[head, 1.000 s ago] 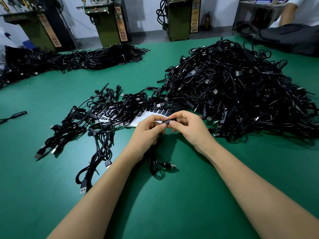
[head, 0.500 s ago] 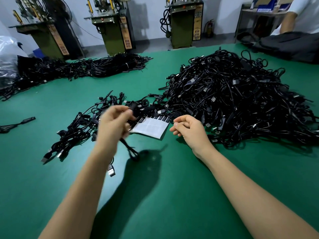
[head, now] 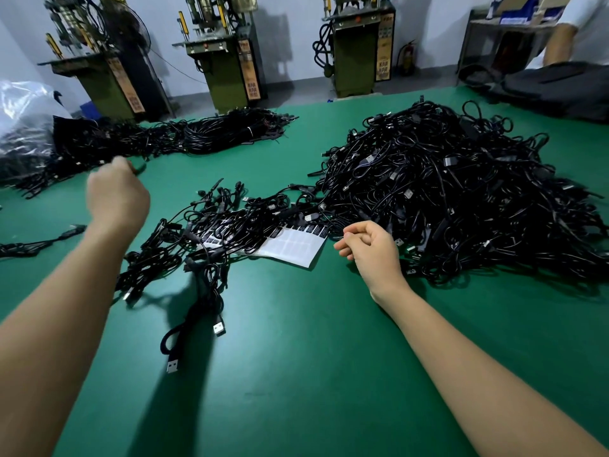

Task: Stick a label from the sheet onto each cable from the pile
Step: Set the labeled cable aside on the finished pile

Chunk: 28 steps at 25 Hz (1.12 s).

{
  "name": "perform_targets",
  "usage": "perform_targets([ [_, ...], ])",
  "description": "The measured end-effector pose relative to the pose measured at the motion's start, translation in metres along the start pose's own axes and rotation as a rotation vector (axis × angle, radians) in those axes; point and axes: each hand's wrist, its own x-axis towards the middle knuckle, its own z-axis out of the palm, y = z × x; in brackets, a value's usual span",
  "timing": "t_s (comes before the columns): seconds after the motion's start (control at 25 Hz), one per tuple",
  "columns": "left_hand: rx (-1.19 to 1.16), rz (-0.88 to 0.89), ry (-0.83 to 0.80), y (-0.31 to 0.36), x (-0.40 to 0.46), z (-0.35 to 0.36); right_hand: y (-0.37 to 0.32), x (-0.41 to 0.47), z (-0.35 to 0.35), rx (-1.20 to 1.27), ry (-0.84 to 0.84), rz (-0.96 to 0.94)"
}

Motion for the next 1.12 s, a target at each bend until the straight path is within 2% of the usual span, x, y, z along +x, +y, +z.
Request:
perform_targets([
  [0.2,-0.04,0.047,-0.227,0.013,-0.038,0.047,-0.002,0.004,-0.003,0.032,0.353,0.003],
  [0.32,-0.032,0.15,-0.189,0.05,-0.064,0.059,-0.004,0.007,-0.007,0.163,0.515,0.045],
  [0.44,-0.029,0.447,-0.105,0.1,-0.092,0.069,-0.005,0.007,-0.008,0.214,0.571,0.058],
  [0.52,-0.039,0.702,-0.125,0.133,-0.113,0.077,-0.005,0.007,-0.007,0.216,0.578,0.061],
  [0.56,-0.08,0.762,-0.145,0.149,-0.124,0.08,-0.006,0.006,-0.007,0.215,0.576,0.062],
  [0.64,-0.227,0.653,-0.213,0.176,-0.141,0.083,-0.006,0.007,-0.007,0.212,0.567,0.059],
  [0.72,-0.328,0.384,-0.386,0.196,-0.149,0.085,-0.006,0.008,-0.007,0.213,0.556,0.056],
  [0.8,-0.312,0.256,-0.557,0.206,-0.151,0.089,-0.005,0.008,-0.007,0.211,0.553,0.055],
  [1.0,-0.482,0.026,-0.694,0.212,-0.146,0.081,-0.004,0.008,-0.008,0.201,0.54,0.06],
  [1.12,-0.783,-0.196,-0.731,0.203,-0.145,0.072,-0.004,0.007,-0.008,0.194,0.525,0.058],
])
